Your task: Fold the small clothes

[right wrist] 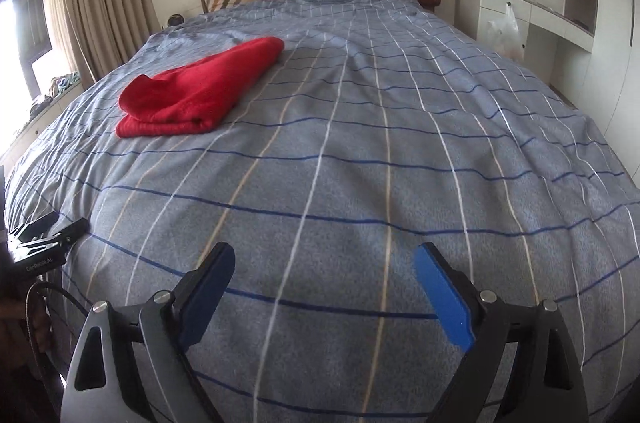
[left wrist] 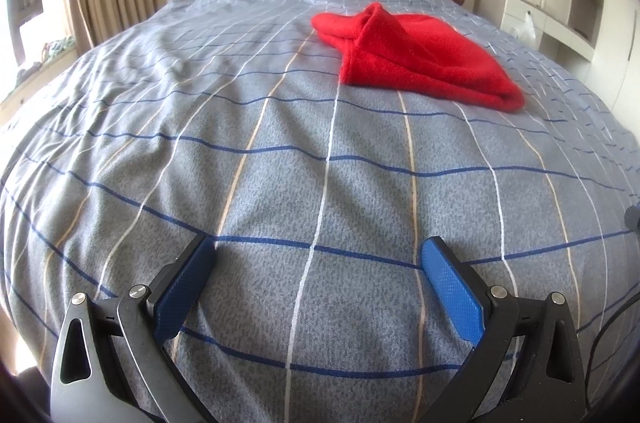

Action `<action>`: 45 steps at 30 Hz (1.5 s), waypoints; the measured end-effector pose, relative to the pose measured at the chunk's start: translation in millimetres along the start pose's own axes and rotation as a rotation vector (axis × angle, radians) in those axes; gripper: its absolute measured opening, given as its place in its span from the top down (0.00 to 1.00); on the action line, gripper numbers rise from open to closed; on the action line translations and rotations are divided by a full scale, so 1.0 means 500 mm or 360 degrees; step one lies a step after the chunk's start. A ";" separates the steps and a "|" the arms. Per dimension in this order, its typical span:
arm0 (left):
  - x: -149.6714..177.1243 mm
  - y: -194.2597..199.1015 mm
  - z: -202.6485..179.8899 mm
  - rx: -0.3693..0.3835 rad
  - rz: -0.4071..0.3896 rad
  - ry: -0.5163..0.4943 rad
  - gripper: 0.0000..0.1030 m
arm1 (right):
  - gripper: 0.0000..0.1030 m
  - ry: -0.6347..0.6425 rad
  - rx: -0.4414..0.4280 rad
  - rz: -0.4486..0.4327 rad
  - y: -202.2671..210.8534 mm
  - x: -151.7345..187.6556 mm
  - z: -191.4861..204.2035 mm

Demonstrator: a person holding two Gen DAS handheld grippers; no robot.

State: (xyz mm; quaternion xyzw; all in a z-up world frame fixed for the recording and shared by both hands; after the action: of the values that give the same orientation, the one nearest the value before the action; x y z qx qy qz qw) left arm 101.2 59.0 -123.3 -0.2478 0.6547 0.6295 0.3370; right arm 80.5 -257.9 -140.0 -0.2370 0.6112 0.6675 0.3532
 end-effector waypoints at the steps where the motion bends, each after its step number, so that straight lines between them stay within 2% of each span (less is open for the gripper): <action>1: 0.000 0.000 0.000 -0.0001 0.0006 0.0004 0.00 | 0.09 -0.0011 0.0003 0.0010 -0.004 0.008 -0.004; 3: -0.002 -0.001 0.000 -0.0008 0.0017 0.0003 0.00 | 0.02 -0.0013 -0.0008 0.0040 -0.018 0.020 -0.005; 5: -0.006 -0.004 0.001 -0.0016 0.0032 0.0007 0.00 | 0.00 0.0004 -0.0006 0.0035 -0.024 0.028 0.003; 18: -0.007 0.001 0.004 0.0014 0.0111 -0.0006 0.00 | 0.00 0.0088 0.0046 0.0028 -0.040 0.049 0.018; 24: -0.002 0.007 -0.003 -0.0014 0.0150 -0.0025 0.00 | 0.00 0.0095 0.0051 0.0047 -0.043 0.048 0.019; 33: -0.017 0.001 -0.001 0.0022 0.0323 -0.0023 0.00 | 0.00 0.0113 0.0065 0.0124 -0.050 0.043 0.024; 39: -0.020 0.021 0.014 0.0115 0.0338 0.0008 0.00 | 0.00 0.0107 0.0071 0.0193 -0.054 0.037 0.025; 45: -0.018 0.036 0.021 0.0121 0.0334 0.0002 0.00 | 0.00 0.0113 0.0077 0.0232 -0.057 0.033 0.027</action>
State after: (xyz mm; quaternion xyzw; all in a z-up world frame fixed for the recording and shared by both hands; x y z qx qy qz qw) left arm 94.9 70.2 -104.6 -0.1653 0.7007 0.6359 0.2781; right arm 93.0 -241.3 -168.9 -0.2068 0.6549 0.6676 0.2874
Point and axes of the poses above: each gripper's, at about its wrist camera, not at the fingertips, and y roughly against the way its jaws point, z to its left, x to its underside, the point moved 3 cm from there along -y, roughly the way its jaws point, and after that the axes turned 3 degrees about -z, right-handed, at the moved point
